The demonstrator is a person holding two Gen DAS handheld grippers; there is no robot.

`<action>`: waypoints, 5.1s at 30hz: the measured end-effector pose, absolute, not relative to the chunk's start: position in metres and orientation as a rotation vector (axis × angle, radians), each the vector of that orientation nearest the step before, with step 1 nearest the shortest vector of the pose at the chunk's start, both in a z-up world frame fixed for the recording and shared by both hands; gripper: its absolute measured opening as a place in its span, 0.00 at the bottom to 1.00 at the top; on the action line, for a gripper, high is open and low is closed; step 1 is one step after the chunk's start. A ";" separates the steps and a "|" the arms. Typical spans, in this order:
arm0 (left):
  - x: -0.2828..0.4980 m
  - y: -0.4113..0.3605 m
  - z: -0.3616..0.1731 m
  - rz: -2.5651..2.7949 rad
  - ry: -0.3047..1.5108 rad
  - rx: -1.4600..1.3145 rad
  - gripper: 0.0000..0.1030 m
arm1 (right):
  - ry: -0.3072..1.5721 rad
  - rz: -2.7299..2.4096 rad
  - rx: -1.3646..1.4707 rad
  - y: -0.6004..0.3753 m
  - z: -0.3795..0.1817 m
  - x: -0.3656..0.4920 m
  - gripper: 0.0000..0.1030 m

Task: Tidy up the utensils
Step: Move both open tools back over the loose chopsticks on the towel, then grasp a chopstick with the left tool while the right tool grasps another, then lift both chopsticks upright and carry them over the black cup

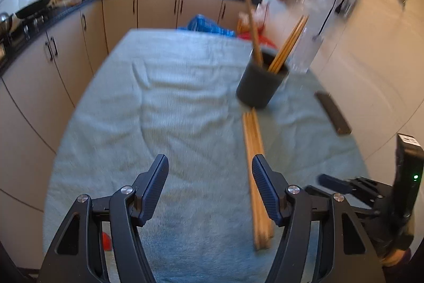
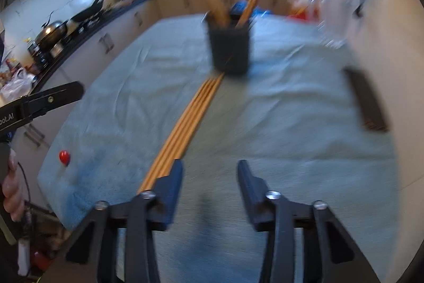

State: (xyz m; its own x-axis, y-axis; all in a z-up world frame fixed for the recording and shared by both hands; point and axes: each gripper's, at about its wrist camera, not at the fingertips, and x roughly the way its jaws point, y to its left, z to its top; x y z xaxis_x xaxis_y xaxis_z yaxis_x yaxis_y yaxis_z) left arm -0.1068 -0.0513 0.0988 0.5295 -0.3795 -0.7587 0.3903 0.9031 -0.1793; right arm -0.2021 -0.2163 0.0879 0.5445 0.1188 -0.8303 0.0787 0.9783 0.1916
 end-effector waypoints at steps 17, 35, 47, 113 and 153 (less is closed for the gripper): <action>-0.082 -0.093 0.037 -0.508 1.036 0.072 0.62 | 1.037 -0.057 0.124 -0.212 0.047 -0.155 0.16; -0.061 -0.137 0.008 -0.505 1.032 0.271 0.16 | 0.991 0.010 0.325 -0.242 0.049 -0.170 0.20; -0.053 -0.105 0.011 -0.470 1.072 0.167 0.15 | 1.017 0.018 0.274 -0.205 0.050 -0.145 0.20; -0.035 -0.119 0.082 -0.525 1.124 0.045 0.00 | 0.946 -0.168 0.290 -0.285 0.091 -0.110 0.07; -0.095 -0.093 0.134 -0.559 0.919 0.094 0.05 | 0.790 -0.103 0.270 -0.266 0.163 -0.195 0.07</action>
